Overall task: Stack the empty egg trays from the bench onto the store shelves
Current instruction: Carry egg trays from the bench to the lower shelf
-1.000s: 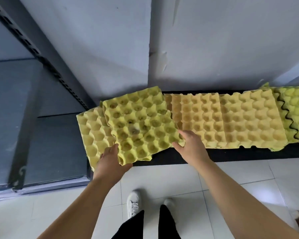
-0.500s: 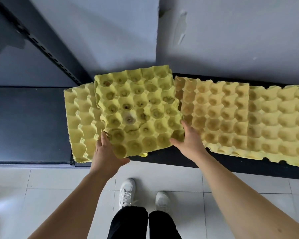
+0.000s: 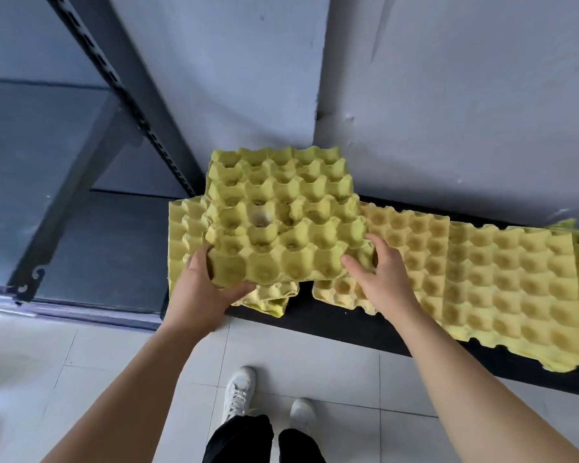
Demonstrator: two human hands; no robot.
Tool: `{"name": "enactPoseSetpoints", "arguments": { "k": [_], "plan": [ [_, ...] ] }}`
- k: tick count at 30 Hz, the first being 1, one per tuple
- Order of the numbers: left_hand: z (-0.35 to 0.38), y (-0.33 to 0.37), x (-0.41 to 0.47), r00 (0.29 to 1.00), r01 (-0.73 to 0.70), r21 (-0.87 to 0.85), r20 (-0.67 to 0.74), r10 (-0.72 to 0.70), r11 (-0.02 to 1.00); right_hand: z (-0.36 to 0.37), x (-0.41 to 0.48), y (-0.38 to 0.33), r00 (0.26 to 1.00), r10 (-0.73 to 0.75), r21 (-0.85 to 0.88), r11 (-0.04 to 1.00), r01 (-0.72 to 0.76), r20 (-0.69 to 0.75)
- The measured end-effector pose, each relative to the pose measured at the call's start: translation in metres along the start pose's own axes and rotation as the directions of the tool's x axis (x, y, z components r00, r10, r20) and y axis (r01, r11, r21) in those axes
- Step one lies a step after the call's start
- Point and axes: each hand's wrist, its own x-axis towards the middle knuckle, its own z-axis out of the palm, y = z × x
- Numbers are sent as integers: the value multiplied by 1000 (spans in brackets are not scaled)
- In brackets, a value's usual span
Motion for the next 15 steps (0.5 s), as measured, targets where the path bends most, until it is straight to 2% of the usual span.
{"name": "enactPoseSetpoints", "arguments": {
  "k": [8,15],
  "plan": [
    [-92,63,-78,978,-189,-190,-119,168,963,-77,-83,-93,971,-151,-24,989,149,-185],
    [-181,89,-138,911,-380,-204,-254,326,902,-116,-162,-175,908,-292,-86,956,279,-301]
  ]
}}
